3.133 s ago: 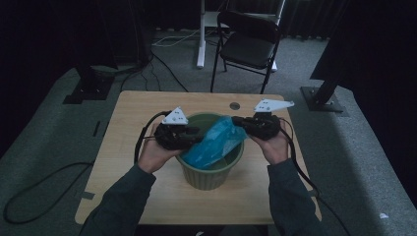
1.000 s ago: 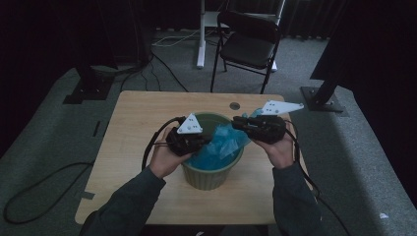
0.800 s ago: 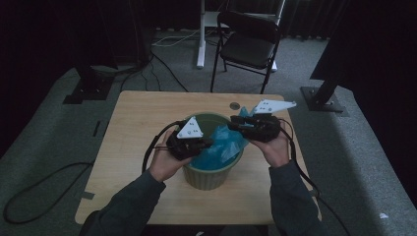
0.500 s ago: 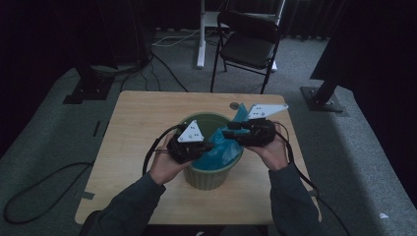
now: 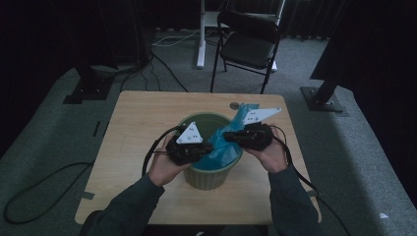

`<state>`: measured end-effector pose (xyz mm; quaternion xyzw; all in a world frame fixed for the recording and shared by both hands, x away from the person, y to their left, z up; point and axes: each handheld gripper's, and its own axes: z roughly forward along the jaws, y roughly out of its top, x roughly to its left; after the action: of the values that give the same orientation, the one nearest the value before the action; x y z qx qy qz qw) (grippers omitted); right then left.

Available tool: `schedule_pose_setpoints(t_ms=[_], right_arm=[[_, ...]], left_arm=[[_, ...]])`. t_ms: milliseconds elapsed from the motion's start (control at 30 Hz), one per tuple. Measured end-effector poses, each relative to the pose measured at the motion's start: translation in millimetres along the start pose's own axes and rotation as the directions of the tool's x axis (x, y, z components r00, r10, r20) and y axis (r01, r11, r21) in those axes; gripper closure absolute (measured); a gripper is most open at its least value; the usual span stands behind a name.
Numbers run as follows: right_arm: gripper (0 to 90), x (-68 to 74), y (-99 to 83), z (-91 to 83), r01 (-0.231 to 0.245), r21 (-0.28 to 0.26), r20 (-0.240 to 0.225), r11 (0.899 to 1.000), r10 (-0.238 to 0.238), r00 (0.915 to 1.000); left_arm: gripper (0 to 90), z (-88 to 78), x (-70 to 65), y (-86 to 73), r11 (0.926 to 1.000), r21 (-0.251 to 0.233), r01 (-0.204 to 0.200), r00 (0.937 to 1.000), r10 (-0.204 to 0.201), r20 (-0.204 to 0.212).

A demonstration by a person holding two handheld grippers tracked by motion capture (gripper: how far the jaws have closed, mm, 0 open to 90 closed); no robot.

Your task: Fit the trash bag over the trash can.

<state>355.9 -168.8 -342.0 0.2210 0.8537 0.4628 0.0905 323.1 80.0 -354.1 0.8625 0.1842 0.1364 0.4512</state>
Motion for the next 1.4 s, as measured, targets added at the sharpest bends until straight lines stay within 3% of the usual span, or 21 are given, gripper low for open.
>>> schedule_pose_setpoints(t_ms=[167,267,400,467,567,667,867,1067,1133,1267,1400], right_arm=[[88.9,2.0,0.0,-0.7,0.005,-0.012,0.0,1.0,-0.005,1.0],[88.9,2.9,0.9,-0.2,0.005,-0.021,0.001,1.0,-0.005,1.0],[89.0,4.1,2.3,0.0,0.006,-0.036,0.002,0.999,-0.006,1.0],[89.0,4.8,2.8,-0.7,0.008,-0.042,0.0,0.999,-0.008,1.0],[89.0,5.8,2.8,-1.7,0.014,-0.041,-0.004,0.999,-0.014,0.9999],[85.9,5.7,2.6,-3.2,0.016,-0.045,-0.021,0.999,-0.016,0.9996],[76.2,3.4,5.9,-8.4,0.003,-0.096,-0.02,0.995,-0.005,0.9998],[70.7,2.2,11.0,-4.3,-0.001,-0.091,-0.035,0.996,-0.002,0.9994],[73.2,0.1,10.4,-0.5,-0.008,-0.072,-0.032,0.997,0.006,0.9995],[86.8,-0.5,9.4,4.2,-0.006,-0.04,-0.016,0.999,0.005,0.9999],[89.6,-0.8,9.3,3.8,-0.017,-0.03,0.016,0.999,0.018,0.9997]], left_arm=[[67.0,-5.4,9.5,4.4,0.9978,-0.034,0.057,0.9981,-0.057,-0.024],[60.1,-3.0,10.5,8.6,0.9968,-0.047,0.065,0.9978,-0.065,-0.011],[54.3,6.8,8.7,13.0,0.9977,-0.021,0.065,0.9977,-0.065,-0.019],[57.6,11.3,7.9,13.8,0.9982,-0.004,0.06,0.9979,-0.06,-0.022],[77.5,12.7,5.4,14.9,0.9991,0.004,0.043,0.9986,-0.043,-0.032],[87.6,13.5,3.0,15.9,0.9996,0.009,0.026,0.999,-0.025,-0.037],[89.3,13.9,-1.6,17.2,0.9999,0.014,-0.006,0.9985,0.007,-0.054],[89.3,13.5,-3.5,17.6,0.9999,0.006,-0.013,0.9979,0.013,-0.063],[89.4,12.6,-3.7,17.2,0.9999,0.004,-0.016,0.9978,0.016,-0.064],[89.6,10.3,-4.2,14.8,0.9998,0.005,-0.021,0.9973,0.022,-0.07],[89.7,7.6,-5.4,11.6,0.9997,0.005,-0.023,0.997,0.023,-0.074]])
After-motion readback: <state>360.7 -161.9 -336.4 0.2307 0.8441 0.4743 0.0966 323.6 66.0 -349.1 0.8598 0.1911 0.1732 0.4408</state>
